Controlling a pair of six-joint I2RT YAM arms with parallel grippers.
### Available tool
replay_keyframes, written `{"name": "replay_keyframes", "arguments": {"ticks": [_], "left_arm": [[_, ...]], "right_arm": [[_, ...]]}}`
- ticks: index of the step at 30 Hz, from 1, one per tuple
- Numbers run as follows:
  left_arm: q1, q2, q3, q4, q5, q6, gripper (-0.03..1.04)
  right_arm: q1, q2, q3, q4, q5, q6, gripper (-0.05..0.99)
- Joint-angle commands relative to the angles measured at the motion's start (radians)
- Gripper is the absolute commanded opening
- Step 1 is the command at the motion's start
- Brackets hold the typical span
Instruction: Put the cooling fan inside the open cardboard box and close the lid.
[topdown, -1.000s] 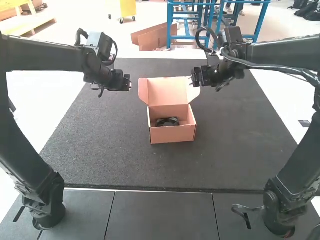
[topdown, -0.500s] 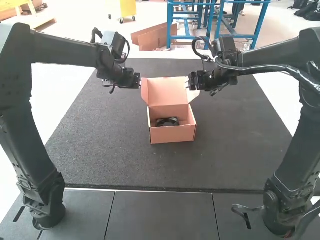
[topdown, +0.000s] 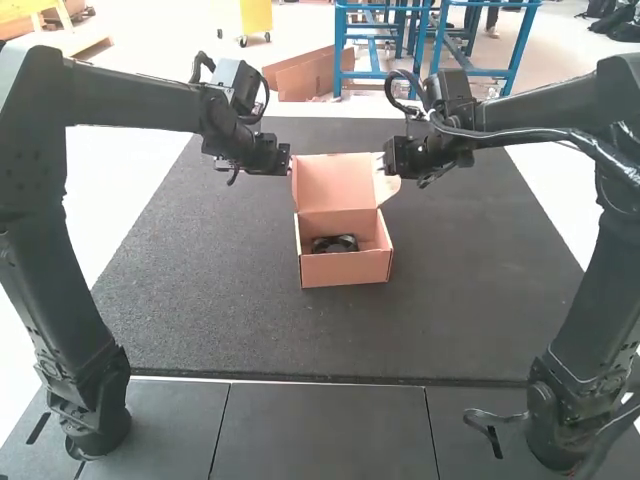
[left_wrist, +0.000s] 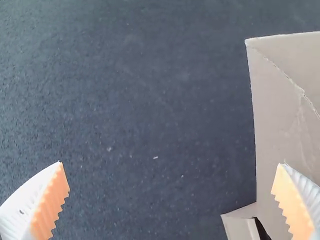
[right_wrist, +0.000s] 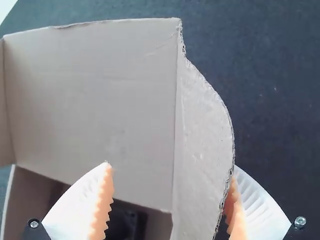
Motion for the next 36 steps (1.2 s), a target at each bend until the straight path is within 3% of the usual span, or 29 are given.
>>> {"name": "replay_keyframes", "arguments": {"ticks": [1,12,22,36], "left_arm": [[-0.008,0.0,0.028,0.0,0.004,-0.011,0.96],[-0.01,0.0,0.024,-0.006,0.004,-0.01,0.96],[-0.008,0.001,0.022,-0.008,0.004,-0.01,0.96],[-0.008,0.0,0.025,-0.012,0.004,-0.008,0.96]], "right_arm": [[-0.004,-0.026,0.032,0.009,-0.015,0.019,0.48],[-0.008,-0.063,0.031,0.012,-0.004,0.03,0.31],[-0.008,-0.083,0.031,0.017,0.008,0.03,0.23],[0.001,-0.083,-0.015,0.028,0.008,0.032,0.23]]}}
